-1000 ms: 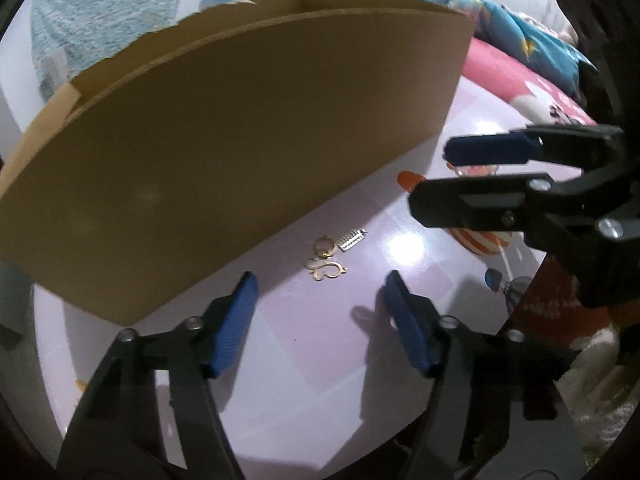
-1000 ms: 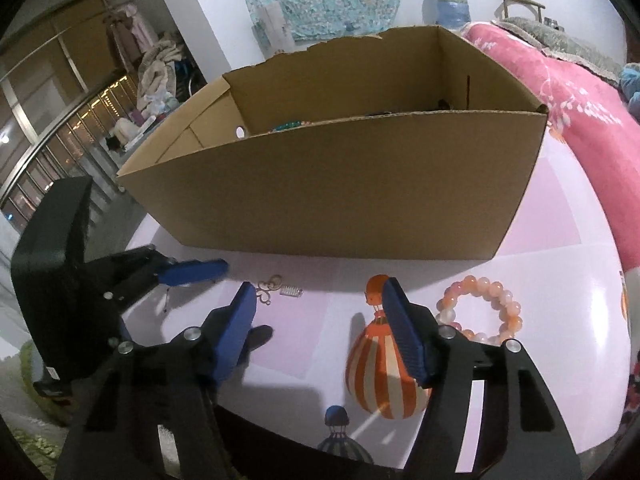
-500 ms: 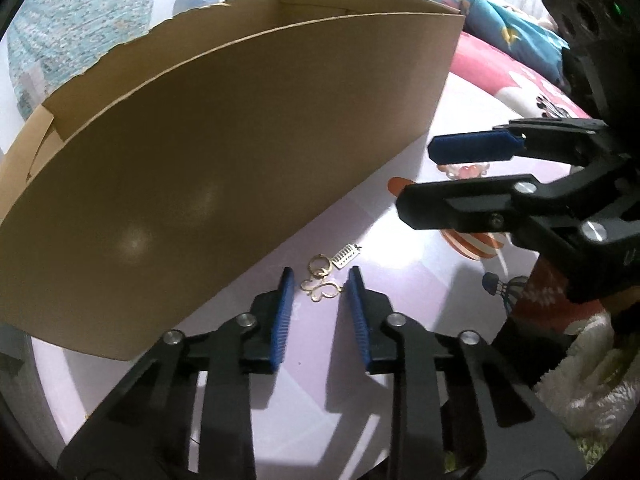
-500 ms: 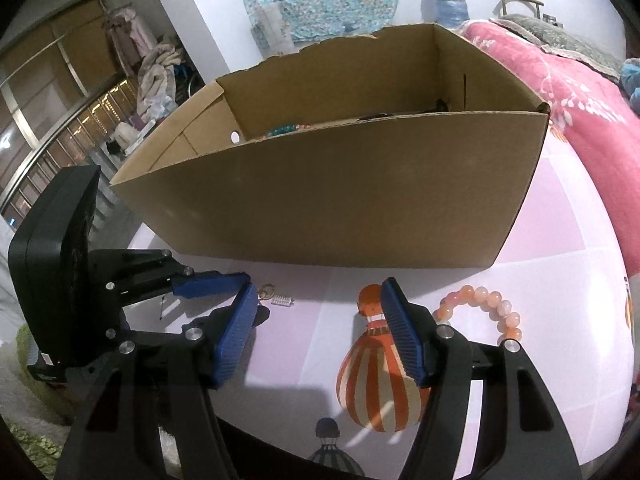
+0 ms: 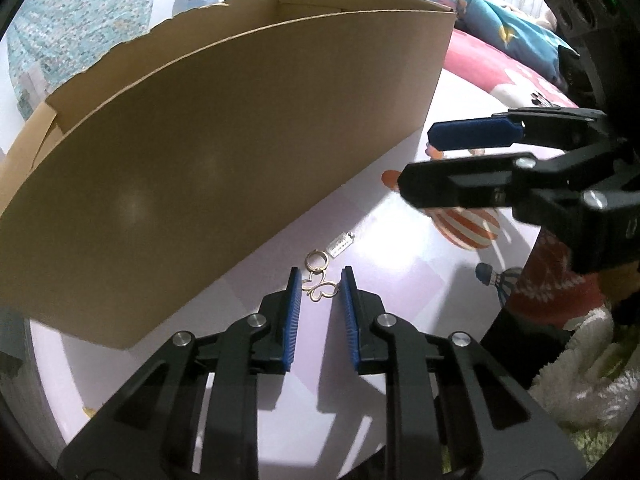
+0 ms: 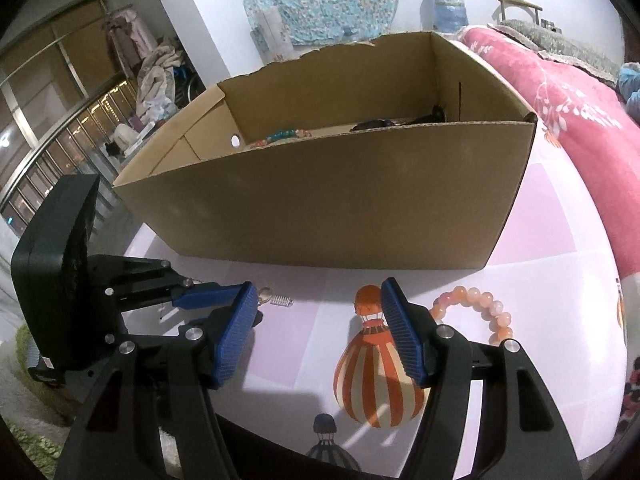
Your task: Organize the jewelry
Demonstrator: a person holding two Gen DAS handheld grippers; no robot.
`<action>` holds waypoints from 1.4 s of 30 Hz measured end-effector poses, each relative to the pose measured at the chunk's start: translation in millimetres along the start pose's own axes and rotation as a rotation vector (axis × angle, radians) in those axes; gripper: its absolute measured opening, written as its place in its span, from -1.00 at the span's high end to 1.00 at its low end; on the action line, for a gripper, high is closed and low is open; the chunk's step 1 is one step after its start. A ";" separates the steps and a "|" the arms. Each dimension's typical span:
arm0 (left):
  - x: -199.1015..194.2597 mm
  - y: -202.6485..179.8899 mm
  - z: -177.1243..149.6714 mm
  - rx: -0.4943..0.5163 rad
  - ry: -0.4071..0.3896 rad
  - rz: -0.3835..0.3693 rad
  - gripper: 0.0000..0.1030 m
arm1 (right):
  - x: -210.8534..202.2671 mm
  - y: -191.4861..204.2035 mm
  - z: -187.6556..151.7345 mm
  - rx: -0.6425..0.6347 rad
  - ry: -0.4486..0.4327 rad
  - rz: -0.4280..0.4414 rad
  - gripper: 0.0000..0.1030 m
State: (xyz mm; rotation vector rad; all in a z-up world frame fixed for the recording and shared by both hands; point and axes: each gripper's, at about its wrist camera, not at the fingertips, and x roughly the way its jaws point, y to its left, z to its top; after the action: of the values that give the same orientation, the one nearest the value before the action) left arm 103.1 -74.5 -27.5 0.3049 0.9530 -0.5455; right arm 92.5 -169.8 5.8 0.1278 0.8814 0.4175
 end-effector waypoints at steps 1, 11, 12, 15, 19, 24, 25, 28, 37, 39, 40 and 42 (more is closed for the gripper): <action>-2.1 1.0 -3.2 -0.007 0.001 0.007 0.63 | 0.1 0.7 0.2 -0.004 0.001 0.001 -0.21; -20.2 16.8 -30.9 -0.102 0.006 0.037 0.63 | 14.7 29.4 2.3 -0.112 0.050 0.058 0.05; -20.7 16.8 -32.0 -0.104 0.006 0.039 0.63 | 16.8 32.5 2.7 -0.121 0.058 0.066 0.10; -23.1 17.8 -36.4 -0.101 0.001 0.037 0.63 | 21.0 41.0 2.6 -0.147 0.078 0.092 0.18; -23.0 12.4 -37.5 -0.075 -0.009 0.028 0.63 | 34.2 52.9 4.6 -0.168 0.145 0.157 0.33; -25.9 7.8 -42.7 -0.020 -0.029 0.002 0.64 | 51.9 56.6 4.1 -0.208 0.244 0.202 0.46; -26.1 7.7 -42.9 -0.015 -0.031 -0.004 0.64 | 53.6 56.4 4.8 -0.216 0.256 0.210 0.47; -27.0 9.9 -44.8 0.008 -0.037 -0.027 0.64 | 57.2 60.9 9.7 -0.281 0.281 0.221 0.47; -32.6 18.9 -57.5 0.039 -0.049 -0.052 0.63 | 71.5 76.8 15.4 -0.484 0.349 0.177 0.76; -32.9 20.0 -60.0 0.036 -0.052 -0.054 0.63 | 73.3 79.8 14.0 -0.519 0.353 0.158 0.79; -32.5 19.4 -60.5 0.036 -0.052 -0.054 0.64 | 73.8 81.7 12.4 -0.538 0.352 0.150 0.81; -33.3 20.1 -62.1 0.035 -0.054 -0.056 0.64 | 72.8 84.2 11.3 -0.562 0.345 0.137 0.83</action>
State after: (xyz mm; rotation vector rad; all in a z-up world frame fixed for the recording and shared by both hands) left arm 56.7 -18.2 -33.7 0.2941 0.9023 -0.6199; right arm 116.7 -62.8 -16.2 -0.4143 1.0640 0.8165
